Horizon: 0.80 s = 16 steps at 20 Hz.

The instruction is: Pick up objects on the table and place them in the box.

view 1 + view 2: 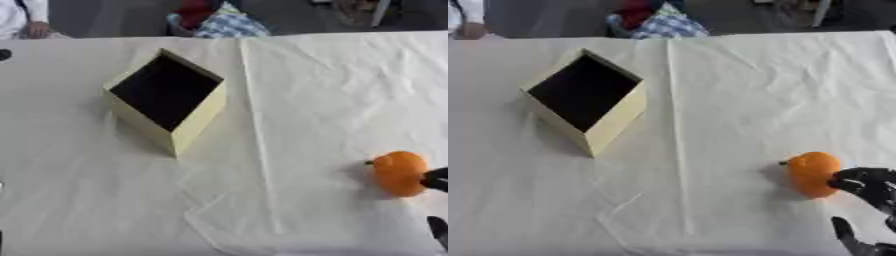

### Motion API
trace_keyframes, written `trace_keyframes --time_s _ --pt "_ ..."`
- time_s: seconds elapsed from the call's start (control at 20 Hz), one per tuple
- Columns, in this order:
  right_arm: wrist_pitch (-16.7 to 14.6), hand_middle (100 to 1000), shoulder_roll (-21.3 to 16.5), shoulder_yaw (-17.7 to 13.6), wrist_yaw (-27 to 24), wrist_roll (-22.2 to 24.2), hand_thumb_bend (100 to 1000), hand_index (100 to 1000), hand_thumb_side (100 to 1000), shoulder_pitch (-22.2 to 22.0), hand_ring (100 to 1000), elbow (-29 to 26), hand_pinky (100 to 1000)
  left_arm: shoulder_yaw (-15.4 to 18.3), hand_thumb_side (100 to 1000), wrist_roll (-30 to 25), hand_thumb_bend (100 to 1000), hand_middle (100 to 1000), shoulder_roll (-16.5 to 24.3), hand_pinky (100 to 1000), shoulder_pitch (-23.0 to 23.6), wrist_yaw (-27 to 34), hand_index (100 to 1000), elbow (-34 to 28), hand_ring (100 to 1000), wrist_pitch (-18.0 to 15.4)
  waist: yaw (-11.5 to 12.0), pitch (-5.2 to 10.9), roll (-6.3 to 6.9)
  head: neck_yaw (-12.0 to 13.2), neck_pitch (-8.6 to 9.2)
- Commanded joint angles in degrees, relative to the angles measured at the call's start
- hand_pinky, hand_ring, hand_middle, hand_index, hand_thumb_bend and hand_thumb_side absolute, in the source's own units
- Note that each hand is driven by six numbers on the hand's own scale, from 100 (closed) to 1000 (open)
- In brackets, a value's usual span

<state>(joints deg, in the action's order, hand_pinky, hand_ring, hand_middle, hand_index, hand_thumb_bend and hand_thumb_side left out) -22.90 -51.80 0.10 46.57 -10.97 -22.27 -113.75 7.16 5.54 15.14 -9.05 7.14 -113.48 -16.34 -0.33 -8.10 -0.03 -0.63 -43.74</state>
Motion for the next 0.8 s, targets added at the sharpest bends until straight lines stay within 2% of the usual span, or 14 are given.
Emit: trace_keyframes --time_s 0.05,0.25,0.35,0.45,0.55,0.6,0.65,0.8 --pt "0.7 797 -2.7 -0.6 -1.3 -1.0 100 869 769 0.7 828 -0.8 790 -0.2 787 -0.4 100 768 1.6 691 -0.3 0.1 734 -1.1 765 0.0 0.0 0.45 0.02 -0.2 -0.38" --pt "3.2 787 -3.5 -1.2 -2.3 -2.9 100 870 753 1.6 820 -0.8 779 -0.3 787 -0.6 100 768 1.5 690 -0.3 0.1 733 -1.1 765 0.1 0.0 0.42 0.03 -0.2 -0.38" --pt "5.7 773 -4.0 -1.5 -3.5 -3.5 106 870 733 1.9 818 -0.8 774 -0.3 787 -0.6 100 768 1.5 690 -0.3 0.2 733 -1.1 766 0.1 0.1 0.46 0.03 -0.3 -0.38" --pt "8.5 740 -4.5 -1.4 -5.5 -3.0 175 862 667 2.2 808 -0.8 762 -0.4 788 -0.7 100 768 1.5 690 -0.3 0.2 733 -1.1 766 0.2 0.2 0.47 0.04 -0.4 -0.38" --pt "10.9 710 -5.2 -1.2 -8.3 -1.5 219 850 596 2.6 795 -0.8 753 -0.4 788 -0.8 100 768 1.5 690 -0.3 0.3 733 -1.1 766 0.3 0.3 0.47 0.06 -0.5 -0.38" --pt "11.9 707 -5.6 -1.1 -9.9 -0.6 220 849 589 2.9 793 -0.8 751 -0.5 788 -0.8 100 768 1.5 690 -0.4 0.3 733 -1.1 766 0.3 0.4 0.46 0.07 -0.5 -0.38" --pt "12.9 692 -6.0 -0.8 -11.8 0.6 254 849 521 3.1 787 -0.8 750 -0.5 788 -0.9 100 768 1.5 690 -0.4 0.3 733 -1.1 766 0.3 0.4 0.44 0.09 -0.6 -0.38" --pt "15.8 680 -7.6 0.0 -17.6 5.0 293 853 438 4.1 788 -0.8 753 -0.7 789 -1.0 100 769 1.4 690 -0.4 0.4 733 -1.1 766 0.4 0.6 0.35 0.13 -0.8 -0.38"
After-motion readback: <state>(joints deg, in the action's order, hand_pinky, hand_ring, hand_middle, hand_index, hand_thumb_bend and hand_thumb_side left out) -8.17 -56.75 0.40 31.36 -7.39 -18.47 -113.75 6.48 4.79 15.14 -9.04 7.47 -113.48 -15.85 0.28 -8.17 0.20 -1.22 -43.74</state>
